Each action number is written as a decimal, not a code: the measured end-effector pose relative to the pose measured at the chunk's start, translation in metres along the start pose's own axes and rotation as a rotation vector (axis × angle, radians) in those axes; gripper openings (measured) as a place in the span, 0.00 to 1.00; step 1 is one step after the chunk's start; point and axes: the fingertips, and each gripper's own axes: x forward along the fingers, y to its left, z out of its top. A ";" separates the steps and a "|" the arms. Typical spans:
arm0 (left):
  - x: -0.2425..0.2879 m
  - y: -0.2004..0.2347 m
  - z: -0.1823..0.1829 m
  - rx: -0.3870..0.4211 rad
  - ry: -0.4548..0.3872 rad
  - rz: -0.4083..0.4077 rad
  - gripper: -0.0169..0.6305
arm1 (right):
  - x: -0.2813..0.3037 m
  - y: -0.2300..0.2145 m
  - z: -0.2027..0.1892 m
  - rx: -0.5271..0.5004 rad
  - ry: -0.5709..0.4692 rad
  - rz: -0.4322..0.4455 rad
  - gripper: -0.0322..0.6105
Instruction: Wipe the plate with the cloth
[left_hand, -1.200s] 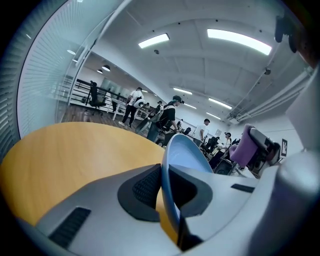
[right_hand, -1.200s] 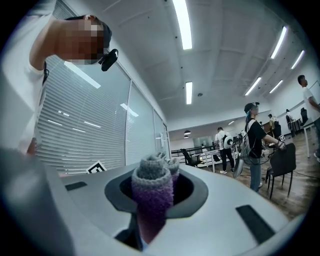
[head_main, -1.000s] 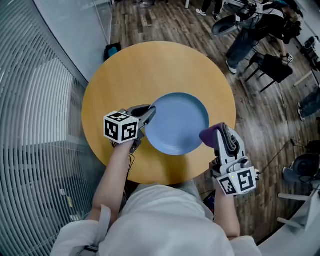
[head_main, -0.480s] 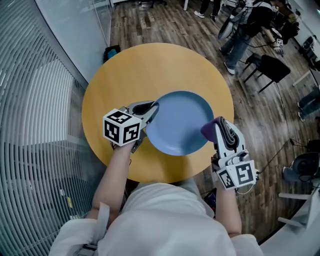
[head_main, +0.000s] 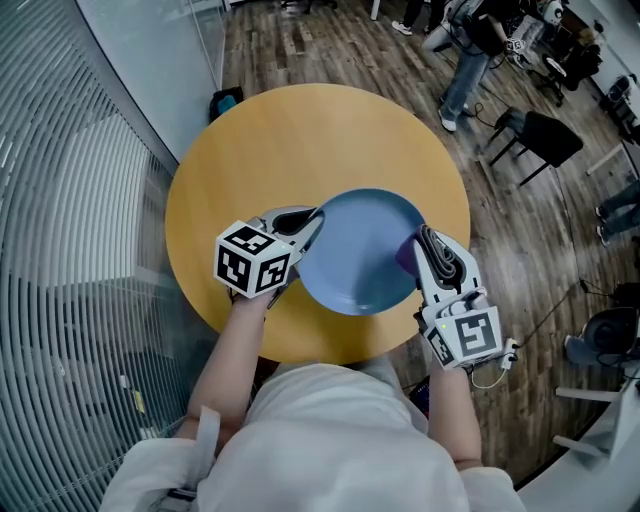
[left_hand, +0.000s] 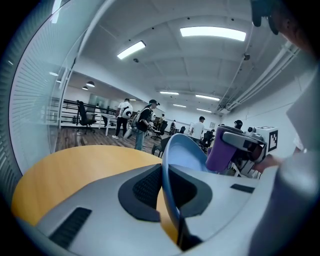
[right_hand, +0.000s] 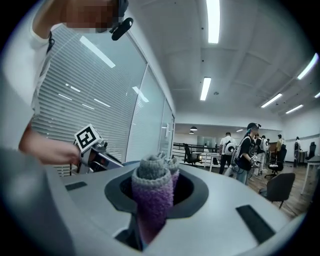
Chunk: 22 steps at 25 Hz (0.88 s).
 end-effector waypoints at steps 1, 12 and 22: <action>0.000 0.000 -0.001 0.003 0.001 0.002 0.06 | 0.004 0.002 -0.002 -0.020 0.014 0.001 0.19; 0.003 -0.007 0.003 0.037 0.016 0.019 0.06 | 0.028 0.004 -0.023 -0.087 0.135 0.000 0.19; 0.005 -0.012 -0.001 0.077 0.040 0.036 0.06 | 0.048 0.013 -0.042 -0.210 0.267 0.016 0.19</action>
